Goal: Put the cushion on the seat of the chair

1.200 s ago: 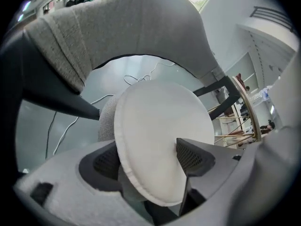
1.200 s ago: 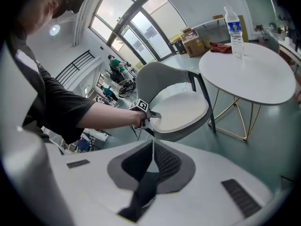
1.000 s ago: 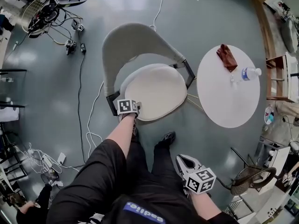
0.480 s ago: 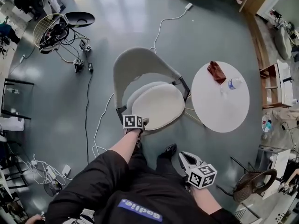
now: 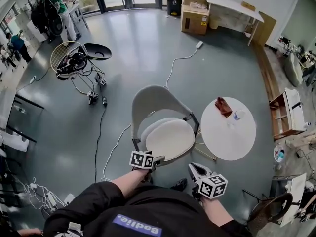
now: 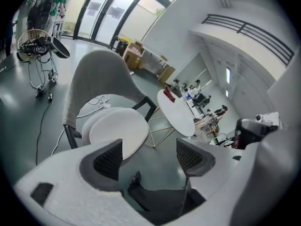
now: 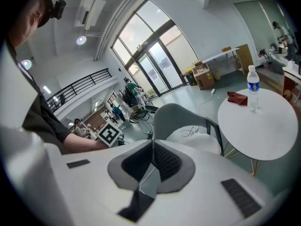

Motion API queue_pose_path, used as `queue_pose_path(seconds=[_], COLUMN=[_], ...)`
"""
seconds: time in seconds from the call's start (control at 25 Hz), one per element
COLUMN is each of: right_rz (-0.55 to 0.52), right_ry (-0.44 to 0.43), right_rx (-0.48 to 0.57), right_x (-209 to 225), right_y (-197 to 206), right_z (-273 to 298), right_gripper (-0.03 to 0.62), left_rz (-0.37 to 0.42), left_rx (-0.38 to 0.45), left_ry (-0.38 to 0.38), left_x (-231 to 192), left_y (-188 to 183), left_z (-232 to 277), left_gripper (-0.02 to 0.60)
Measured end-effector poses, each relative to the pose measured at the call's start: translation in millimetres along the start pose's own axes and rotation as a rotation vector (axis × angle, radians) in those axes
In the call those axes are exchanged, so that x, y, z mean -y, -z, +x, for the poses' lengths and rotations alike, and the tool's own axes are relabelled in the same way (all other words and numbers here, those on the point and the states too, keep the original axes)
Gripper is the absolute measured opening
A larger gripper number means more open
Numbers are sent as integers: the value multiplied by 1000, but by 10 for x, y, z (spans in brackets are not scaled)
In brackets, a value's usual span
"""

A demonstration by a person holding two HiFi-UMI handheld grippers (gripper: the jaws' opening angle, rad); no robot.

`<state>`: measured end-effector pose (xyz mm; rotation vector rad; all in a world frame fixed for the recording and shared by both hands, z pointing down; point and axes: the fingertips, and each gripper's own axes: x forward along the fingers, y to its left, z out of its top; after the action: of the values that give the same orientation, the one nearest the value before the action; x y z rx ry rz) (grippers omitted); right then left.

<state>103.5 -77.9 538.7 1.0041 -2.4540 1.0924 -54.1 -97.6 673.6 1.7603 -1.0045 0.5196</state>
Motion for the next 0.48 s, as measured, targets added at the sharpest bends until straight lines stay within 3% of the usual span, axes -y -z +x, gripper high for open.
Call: queue_pose_path(seconds=[0.28, 0.48], right_rz=[-54, -85], right_ry=[-33, -61], right_rx=[105, 109], right_x=[-277, -467], right_y=[-438, -523], right_z=[58, 99], right_gripper=[31, 31], left_rz=[91, 151], left_rx=[132, 228], left_ry=[123, 237], left_x=[642, 1140], left_y=[-502, -798], left_z=[-813, -1226], left_gripper=[348, 347])
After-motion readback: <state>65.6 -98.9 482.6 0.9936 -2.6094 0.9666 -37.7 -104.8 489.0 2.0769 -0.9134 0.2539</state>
